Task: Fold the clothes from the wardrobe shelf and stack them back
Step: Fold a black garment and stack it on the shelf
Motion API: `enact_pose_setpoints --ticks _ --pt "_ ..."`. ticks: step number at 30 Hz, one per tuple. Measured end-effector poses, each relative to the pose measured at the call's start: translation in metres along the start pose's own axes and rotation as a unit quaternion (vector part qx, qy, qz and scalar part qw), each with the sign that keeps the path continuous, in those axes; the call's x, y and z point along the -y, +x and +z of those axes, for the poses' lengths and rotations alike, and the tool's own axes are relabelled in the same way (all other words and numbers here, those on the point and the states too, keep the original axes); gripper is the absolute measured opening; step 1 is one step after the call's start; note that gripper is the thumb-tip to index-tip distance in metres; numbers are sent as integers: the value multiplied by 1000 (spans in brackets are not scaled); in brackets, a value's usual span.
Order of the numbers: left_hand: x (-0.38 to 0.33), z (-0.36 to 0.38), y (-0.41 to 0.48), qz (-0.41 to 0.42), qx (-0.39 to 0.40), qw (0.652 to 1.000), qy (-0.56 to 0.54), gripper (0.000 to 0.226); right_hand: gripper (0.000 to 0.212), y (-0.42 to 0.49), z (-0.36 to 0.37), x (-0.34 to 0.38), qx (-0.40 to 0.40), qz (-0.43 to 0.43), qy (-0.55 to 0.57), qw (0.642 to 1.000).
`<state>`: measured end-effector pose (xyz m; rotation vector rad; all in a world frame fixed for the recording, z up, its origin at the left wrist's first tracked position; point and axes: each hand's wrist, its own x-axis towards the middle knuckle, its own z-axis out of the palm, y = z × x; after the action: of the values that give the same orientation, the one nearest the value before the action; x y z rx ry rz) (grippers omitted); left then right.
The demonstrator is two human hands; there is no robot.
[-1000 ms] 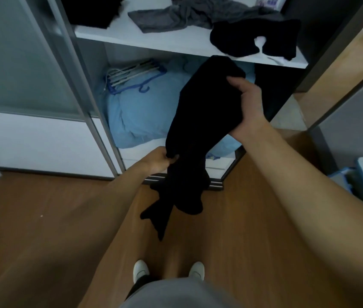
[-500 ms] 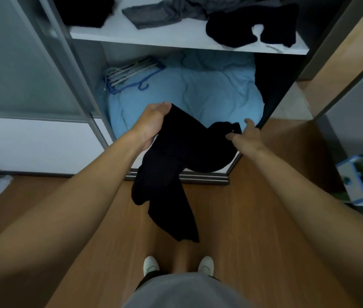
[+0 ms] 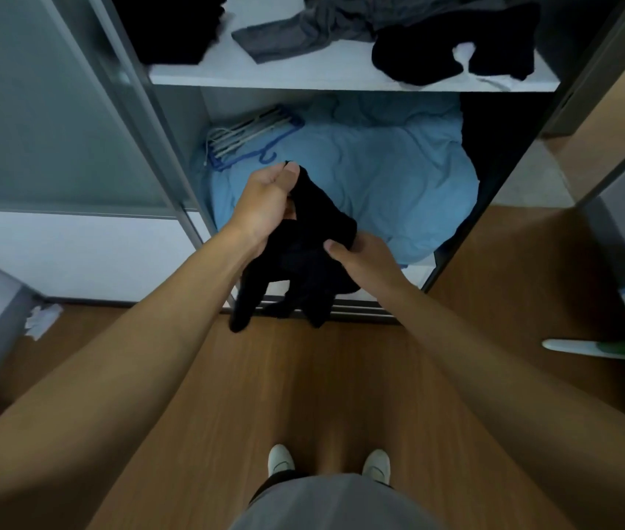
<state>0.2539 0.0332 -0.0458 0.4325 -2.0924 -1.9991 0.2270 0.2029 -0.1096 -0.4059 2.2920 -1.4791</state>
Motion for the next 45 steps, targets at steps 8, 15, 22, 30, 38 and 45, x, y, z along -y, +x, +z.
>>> enact_pose_setpoints --ticks 8,15,22,30,38,45 --pt "20 -42 2 -48 -70 995 49 48 28 10 -18 15 21 16 191 981" --pt "57 -78 -2 -158 -152 971 96 36 26 23 -46 26 -65 43 148 986" --pt "77 -69 -4 -189 42 922 336 26 27 24 -43 48 45 13 147 988" --pt "26 -22 -7 -41 324 910 254 53 17 20 -43 80 182 -117 -181 959" --pt "34 -1 4 7 142 953 269 24 43 9 -56 48 45 -137 -232 962" --pt "26 -2 8 32 128 973 188 44 35 -14 -44 -1 198 8 -126 972"
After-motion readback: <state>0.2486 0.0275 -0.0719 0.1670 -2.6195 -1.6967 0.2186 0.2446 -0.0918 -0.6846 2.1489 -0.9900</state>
